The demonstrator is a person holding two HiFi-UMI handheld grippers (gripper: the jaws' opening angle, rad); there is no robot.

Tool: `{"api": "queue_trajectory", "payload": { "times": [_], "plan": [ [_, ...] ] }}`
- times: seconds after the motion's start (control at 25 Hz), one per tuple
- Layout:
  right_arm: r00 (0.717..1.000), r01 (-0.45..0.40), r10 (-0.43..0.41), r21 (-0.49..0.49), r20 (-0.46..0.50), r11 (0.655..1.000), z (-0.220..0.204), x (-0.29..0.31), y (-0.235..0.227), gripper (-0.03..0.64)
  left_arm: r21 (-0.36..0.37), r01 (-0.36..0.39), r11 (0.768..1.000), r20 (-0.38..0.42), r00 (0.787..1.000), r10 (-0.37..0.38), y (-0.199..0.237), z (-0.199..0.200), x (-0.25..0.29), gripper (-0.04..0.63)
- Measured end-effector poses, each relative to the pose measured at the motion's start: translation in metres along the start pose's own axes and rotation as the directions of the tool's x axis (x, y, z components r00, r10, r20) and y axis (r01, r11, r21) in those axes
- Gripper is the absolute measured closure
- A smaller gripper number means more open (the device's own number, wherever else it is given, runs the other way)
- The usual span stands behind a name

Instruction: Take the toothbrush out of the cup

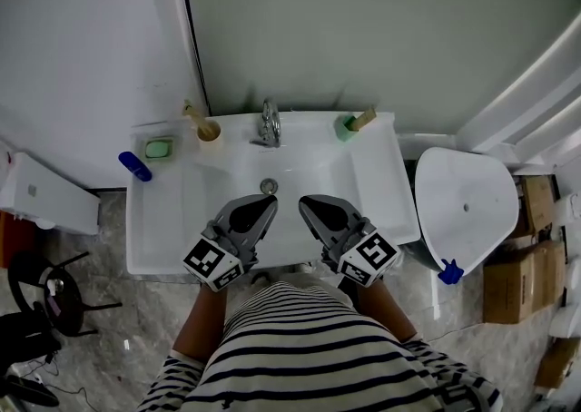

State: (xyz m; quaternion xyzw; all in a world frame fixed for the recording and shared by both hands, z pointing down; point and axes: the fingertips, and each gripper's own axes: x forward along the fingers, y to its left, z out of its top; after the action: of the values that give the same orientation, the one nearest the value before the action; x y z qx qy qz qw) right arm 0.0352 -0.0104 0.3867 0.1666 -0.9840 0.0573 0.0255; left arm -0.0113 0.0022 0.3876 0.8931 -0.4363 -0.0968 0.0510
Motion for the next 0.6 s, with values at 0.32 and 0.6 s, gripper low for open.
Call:
{"api": "queue_trajectory", "payload": {
  "times": [0.32,0.6],
  "plan": [
    [1.000,-0.022,0.022,0.006,-0.014,1.000,-0.002,0.005,-0.018,0.611,-0.016,-0.030,0.999,-0.013,0.999,0.030,0.013,-0.004,0.019,0.588],
    [0.999,-0.046,0.046,-0.005,-0.018,0.999,-0.002,0.002,-0.045,0.611,-0.023,-0.050,0.999,-0.028,0.998,0.049,0.014,-0.016,0.047,0.588]
  ]
}}
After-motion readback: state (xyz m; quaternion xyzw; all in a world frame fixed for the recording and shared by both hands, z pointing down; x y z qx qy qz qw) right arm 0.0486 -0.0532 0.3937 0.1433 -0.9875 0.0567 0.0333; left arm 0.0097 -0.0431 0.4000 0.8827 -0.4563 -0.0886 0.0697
